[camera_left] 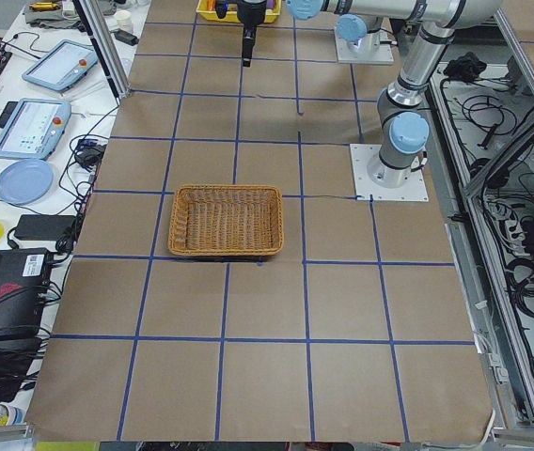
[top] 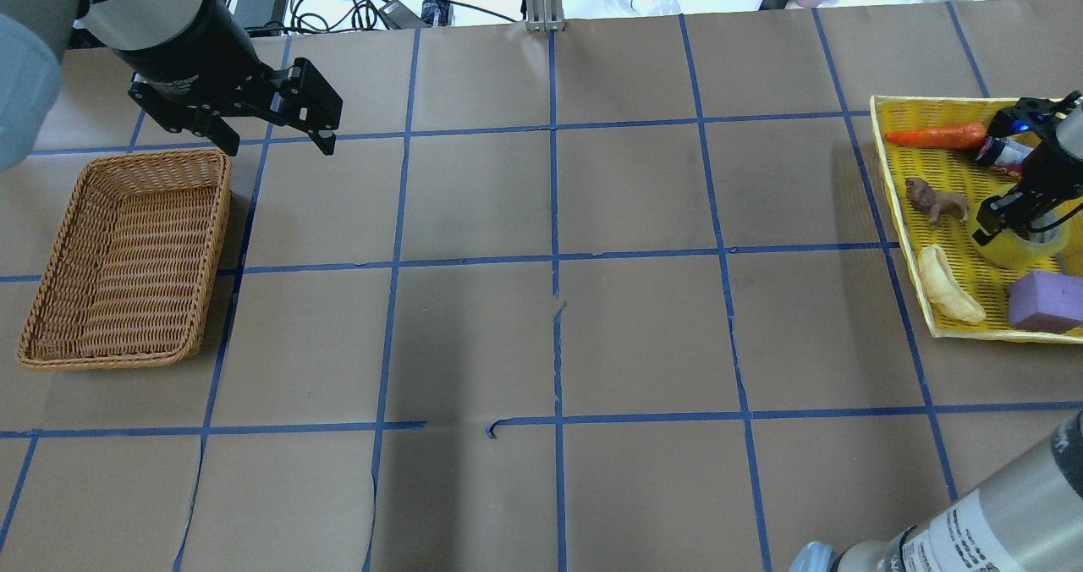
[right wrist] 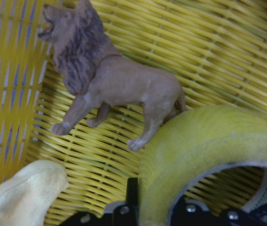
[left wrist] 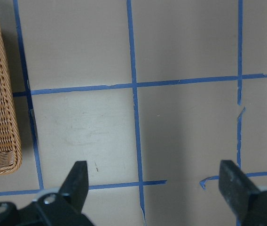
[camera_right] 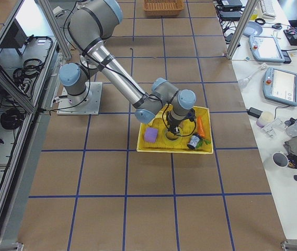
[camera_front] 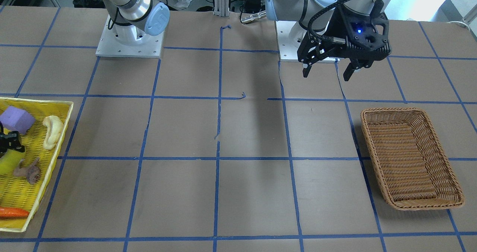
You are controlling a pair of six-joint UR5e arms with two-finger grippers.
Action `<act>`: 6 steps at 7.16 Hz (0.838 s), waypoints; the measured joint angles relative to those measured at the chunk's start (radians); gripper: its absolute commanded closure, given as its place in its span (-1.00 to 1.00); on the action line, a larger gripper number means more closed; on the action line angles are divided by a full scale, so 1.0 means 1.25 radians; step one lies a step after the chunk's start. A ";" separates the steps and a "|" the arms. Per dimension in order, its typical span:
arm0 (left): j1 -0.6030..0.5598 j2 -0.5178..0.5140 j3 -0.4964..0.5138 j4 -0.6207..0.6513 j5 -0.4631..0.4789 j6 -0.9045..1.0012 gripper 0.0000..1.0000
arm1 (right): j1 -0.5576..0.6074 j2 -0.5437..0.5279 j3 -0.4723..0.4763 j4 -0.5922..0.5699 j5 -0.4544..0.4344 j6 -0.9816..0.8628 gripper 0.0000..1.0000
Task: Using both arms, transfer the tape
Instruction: 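Close the right gripper on the yellow tape roll and lift it, then carry the tape roll with the right gripper to the table center and lower it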
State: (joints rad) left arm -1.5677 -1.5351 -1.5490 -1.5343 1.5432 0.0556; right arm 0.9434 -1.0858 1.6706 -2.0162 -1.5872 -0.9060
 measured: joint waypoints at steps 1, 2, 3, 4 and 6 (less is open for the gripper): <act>0.000 0.001 0.000 0.000 0.000 0.000 -1.00 | 0.003 -0.012 -0.006 0.007 0.001 0.014 1.00; 0.000 0.001 -0.001 0.000 0.000 0.001 -1.00 | 0.020 -0.037 -0.019 0.019 0.000 0.029 1.00; 0.001 0.001 -0.001 0.000 0.000 0.001 -1.00 | 0.058 -0.066 -0.037 0.036 -0.002 0.057 1.00; 0.001 0.001 -0.001 0.000 0.000 0.001 -1.00 | 0.117 -0.089 -0.054 0.056 -0.006 0.117 1.00; 0.002 0.001 -0.001 0.000 0.000 0.001 -1.00 | 0.273 -0.109 -0.067 0.070 -0.014 0.344 1.00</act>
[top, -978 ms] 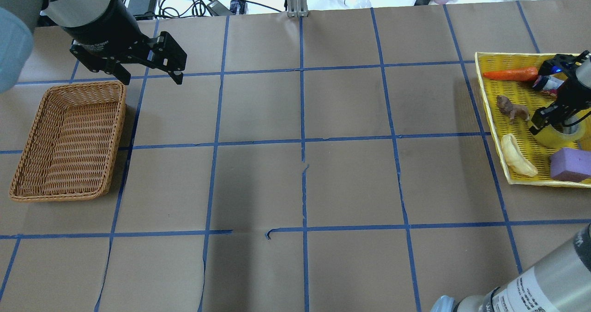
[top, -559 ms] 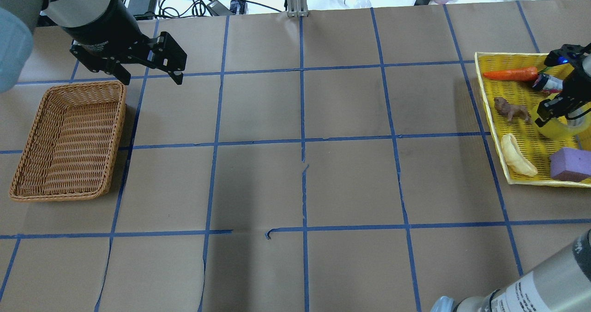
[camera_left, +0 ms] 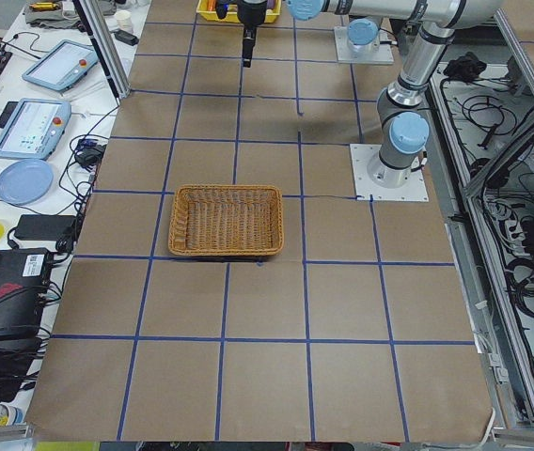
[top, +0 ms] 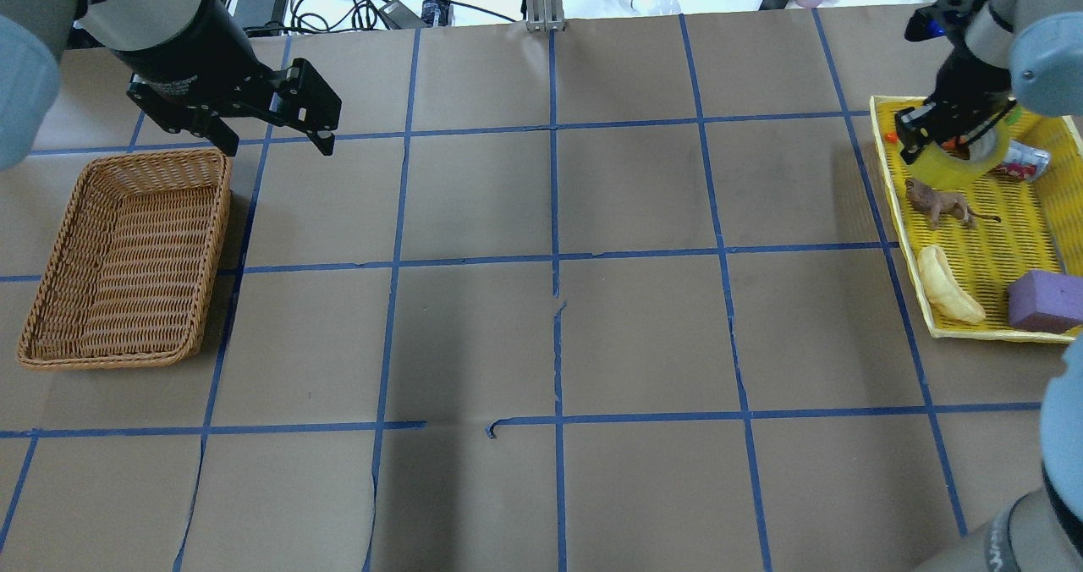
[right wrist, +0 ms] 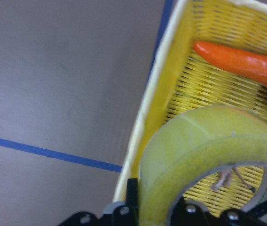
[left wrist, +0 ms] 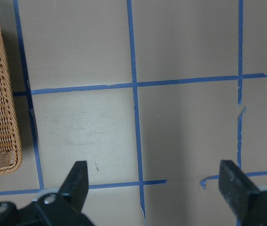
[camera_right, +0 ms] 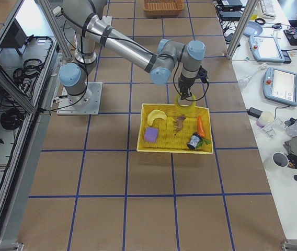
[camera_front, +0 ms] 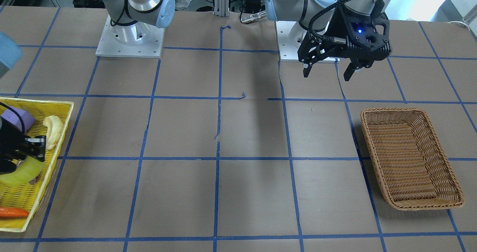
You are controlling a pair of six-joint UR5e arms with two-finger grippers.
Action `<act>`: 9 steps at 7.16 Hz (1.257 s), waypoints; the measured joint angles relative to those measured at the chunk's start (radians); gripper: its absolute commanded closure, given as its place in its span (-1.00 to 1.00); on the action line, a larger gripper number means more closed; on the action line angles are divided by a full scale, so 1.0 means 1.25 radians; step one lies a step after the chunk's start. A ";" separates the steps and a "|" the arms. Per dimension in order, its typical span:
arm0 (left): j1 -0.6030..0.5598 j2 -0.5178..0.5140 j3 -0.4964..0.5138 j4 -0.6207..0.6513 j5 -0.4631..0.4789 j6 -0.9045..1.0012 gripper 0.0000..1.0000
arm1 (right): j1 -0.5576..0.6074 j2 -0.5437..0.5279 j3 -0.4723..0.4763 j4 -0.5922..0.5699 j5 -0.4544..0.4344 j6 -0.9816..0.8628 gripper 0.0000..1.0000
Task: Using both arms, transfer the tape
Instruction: 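Carry the tape roll with the right gripper to the table center and lower it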
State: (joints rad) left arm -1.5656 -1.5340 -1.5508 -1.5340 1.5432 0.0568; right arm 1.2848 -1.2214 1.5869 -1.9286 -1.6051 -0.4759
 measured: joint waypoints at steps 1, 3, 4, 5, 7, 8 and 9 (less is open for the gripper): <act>0.000 0.000 0.000 0.000 0.000 0.000 -1.00 | 0.081 0.003 -0.001 -0.001 0.004 0.152 1.00; 0.001 0.000 0.001 0.000 -0.001 0.001 -1.00 | 0.207 0.044 -0.018 -0.051 0.068 0.417 1.00; 0.001 0.000 0.001 0.000 0.000 0.001 -1.00 | 0.264 0.074 -0.038 -0.074 0.096 0.527 1.00; 0.001 0.000 0.001 0.000 0.000 0.000 -1.00 | 0.312 0.112 -0.075 -0.096 0.119 0.612 1.00; 0.001 0.000 0.001 0.000 0.000 0.000 -1.00 | 0.395 0.195 -0.153 -0.113 0.157 0.724 1.00; 0.001 0.000 0.000 0.000 0.000 0.001 -1.00 | 0.436 0.211 -0.163 -0.108 0.159 0.776 1.00; 0.002 0.000 0.000 0.000 0.000 0.001 -1.00 | 0.474 0.213 -0.155 -0.080 0.155 0.818 1.00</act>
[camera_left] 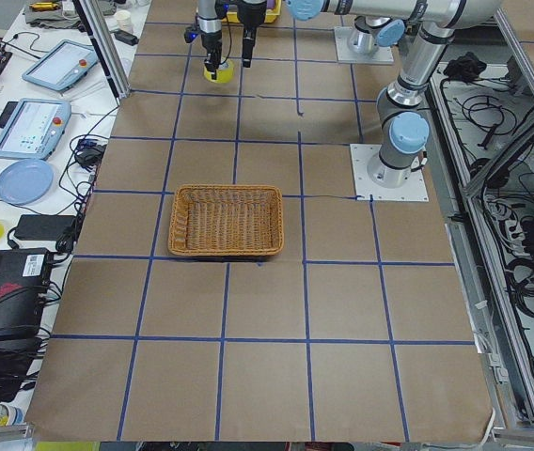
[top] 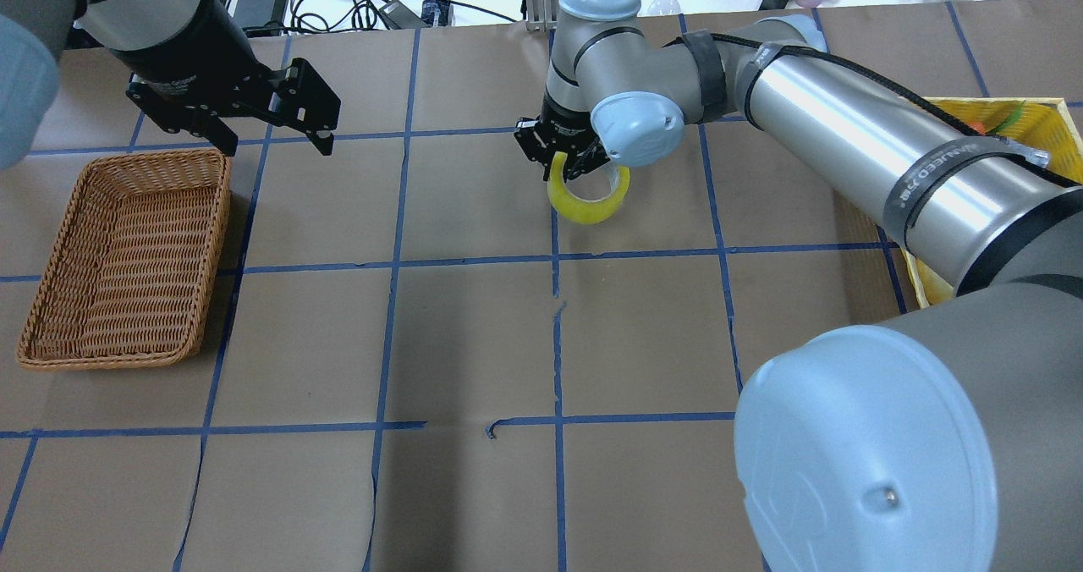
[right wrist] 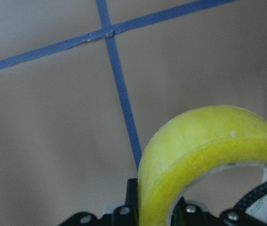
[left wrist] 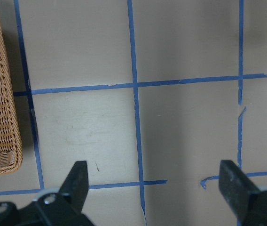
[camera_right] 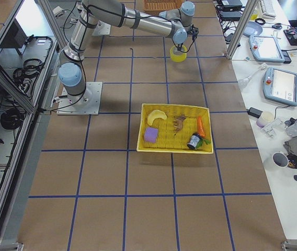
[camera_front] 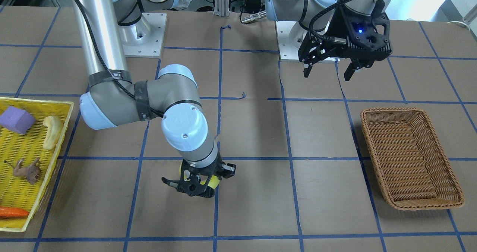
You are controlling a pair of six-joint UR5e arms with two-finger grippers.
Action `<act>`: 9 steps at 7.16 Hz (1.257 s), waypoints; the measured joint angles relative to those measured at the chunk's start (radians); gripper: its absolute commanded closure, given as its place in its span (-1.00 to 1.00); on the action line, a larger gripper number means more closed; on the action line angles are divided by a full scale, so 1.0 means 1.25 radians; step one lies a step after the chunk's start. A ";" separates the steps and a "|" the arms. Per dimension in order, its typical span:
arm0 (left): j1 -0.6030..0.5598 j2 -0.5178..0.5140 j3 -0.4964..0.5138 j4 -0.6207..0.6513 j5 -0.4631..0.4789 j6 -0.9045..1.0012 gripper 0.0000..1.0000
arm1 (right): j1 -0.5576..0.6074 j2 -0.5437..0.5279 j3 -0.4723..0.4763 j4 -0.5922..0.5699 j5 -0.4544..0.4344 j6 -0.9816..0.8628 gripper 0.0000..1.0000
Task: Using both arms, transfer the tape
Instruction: 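Carry the tape roll with the right gripper to the table center and lower it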
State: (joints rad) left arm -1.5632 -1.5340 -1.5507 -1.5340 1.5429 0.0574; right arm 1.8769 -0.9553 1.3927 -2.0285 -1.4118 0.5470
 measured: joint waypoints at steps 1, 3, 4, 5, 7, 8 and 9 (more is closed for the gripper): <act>0.001 0.000 0.000 0.000 -0.001 0.000 -1.00 | 0.040 -0.008 0.019 0.039 -0.005 0.032 1.00; 0.001 0.000 0.000 0.000 -0.001 0.000 -1.00 | 0.113 -0.057 0.090 0.096 -0.014 0.078 1.00; 0.001 0.000 0.000 0.000 0.000 0.000 -1.00 | 0.140 -0.091 0.148 0.106 -0.026 0.086 1.00; 0.001 0.000 -0.001 0.000 -0.001 0.000 -1.00 | 0.150 -0.124 0.206 0.090 -0.040 0.087 0.88; 0.001 0.000 -0.004 0.001 -0.001 -0.001 -1.00 | 0.158 -0.152 0.311 -0.013 -0.061 0.087 0.13; 0.001 0.000 -0.005 0.001 -0.001 -0.002 -1.00 | 0.162 -0.156 0.341 -0.047 -0.072 0.087 -0.99; 0.001 0.000 -0.005 0.001 -0.001 -0.002 -1.00 | 0.164 -0.158 0.353 -0.077 -0.078 0.087 -1.00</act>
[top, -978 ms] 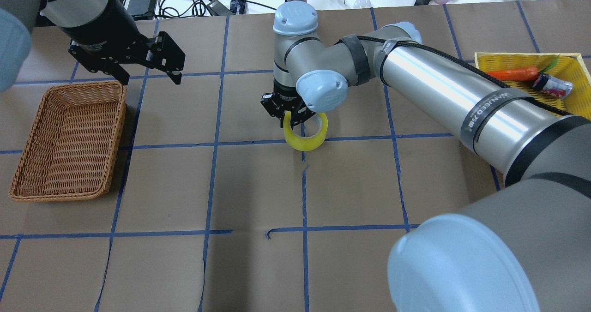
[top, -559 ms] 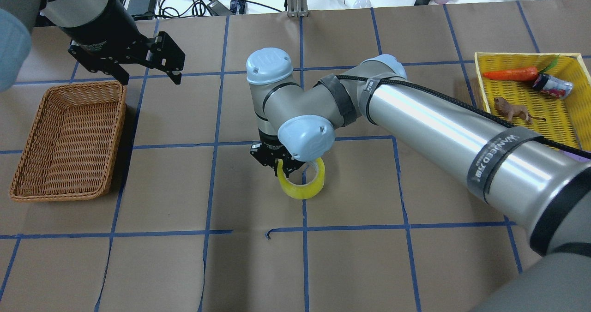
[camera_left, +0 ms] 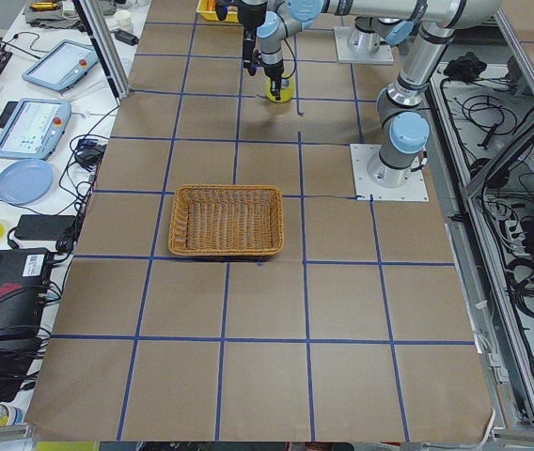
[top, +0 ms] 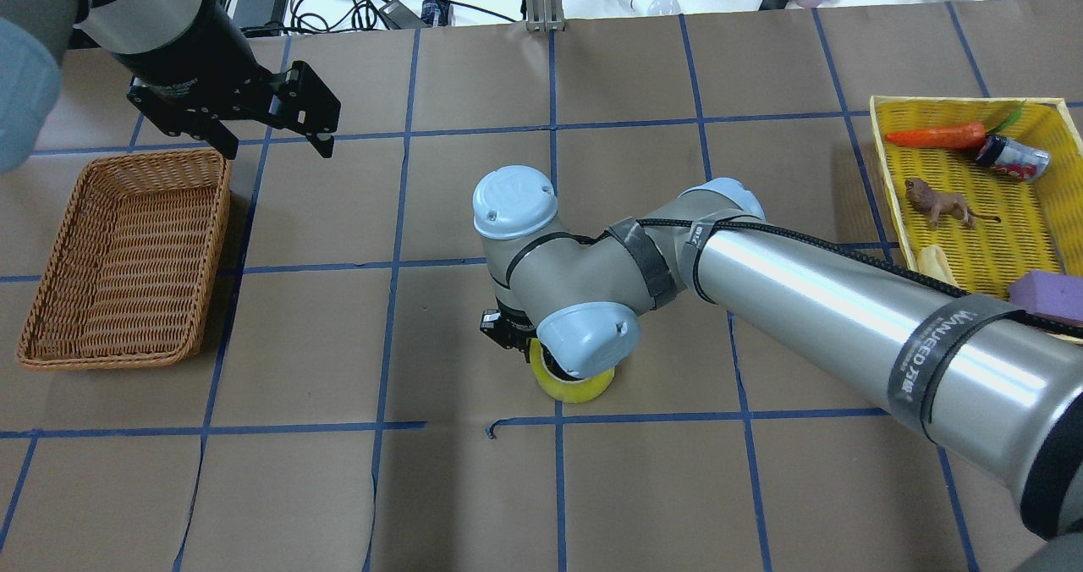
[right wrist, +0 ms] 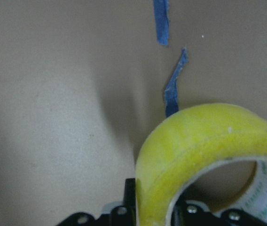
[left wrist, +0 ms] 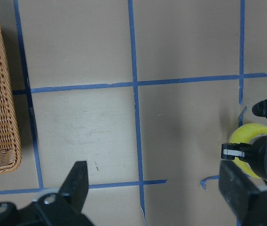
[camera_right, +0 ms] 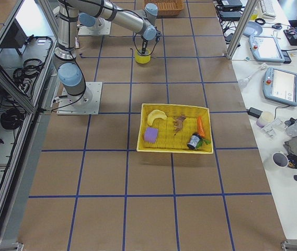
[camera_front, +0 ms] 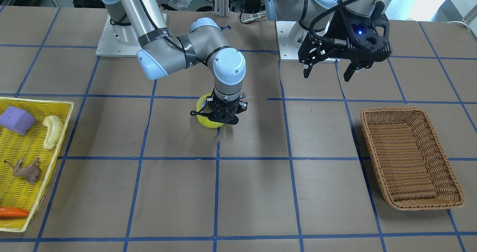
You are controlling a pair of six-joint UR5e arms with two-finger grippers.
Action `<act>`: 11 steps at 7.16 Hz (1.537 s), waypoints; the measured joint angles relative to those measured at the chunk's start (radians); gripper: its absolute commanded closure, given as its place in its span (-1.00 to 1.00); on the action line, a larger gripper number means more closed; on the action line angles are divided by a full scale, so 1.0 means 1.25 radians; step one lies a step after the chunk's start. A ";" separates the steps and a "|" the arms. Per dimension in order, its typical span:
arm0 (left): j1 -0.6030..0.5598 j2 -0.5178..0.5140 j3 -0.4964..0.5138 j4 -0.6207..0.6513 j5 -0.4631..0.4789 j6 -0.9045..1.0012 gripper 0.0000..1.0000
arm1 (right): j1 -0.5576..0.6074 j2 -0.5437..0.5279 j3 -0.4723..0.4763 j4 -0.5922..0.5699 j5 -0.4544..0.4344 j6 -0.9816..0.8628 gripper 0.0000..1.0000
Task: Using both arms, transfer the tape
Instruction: 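Carry the tape roll with the right gripper to the table center and lower it, then release the tape roll and raise the right gripper back toward the tray, then lower the left gripper onto the tape roll and grasp its rim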
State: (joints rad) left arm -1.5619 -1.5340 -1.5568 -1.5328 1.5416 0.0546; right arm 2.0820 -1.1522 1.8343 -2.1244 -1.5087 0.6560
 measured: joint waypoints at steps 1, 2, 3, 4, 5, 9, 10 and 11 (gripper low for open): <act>0.000 0.000 0.000 -0.001 0.000 0.000 -1.00 | 0.000 -0.002 0.003 -0.027 -0.004 -0.002 -1.00; -0.001 0.000 0.001 -0.001 0.000 0.001 -1.00 | -0.005 -0.012 -0.005 -0.038 -0.006 -0.013 -1.00; -0.001 0.000 0.001 0.000 0.000 0.003 -1.00 | -0.019 -0.037 -0.028 -0.018 -0.006 -0.035 -1.00; -0.001 0.000 0.001 -0.001 0.001 0.004 -1.00 | -0.049 -0.073 -0.064 0.049 -0.005 -0.064 -1.00; 0.001 0.000 0.002 -0.002 0.004 0.006 -1.00 | -0.100 -0.125 -0.116 0.173 -0.007 -0.115 -1.00; -0.055 -0.053 -0.036 0.072 0.004 -0.062 -1.00 | -0.333 -0.247 -0.330 0.491 -0.070 -0.376 -1.00; -0.116 -0.080 -0.071 0.151 0.007 -0.149 -1.00 | -0.357 -0.262 -0.350 0.500 -0.079 -0.407 -1.00; -0.182 -0.108 -0.109 0.221 0.008 -0.241 -1.00 | -0.370 -0.276 -0.356 0.491 -0.086 -0.420 -1.00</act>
State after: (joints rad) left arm -1.7890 -1.6691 -1.6928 -1.2571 1.5515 -0.2467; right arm 1.6195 -1.4972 1.3891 -1.5107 -1.6158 0.1313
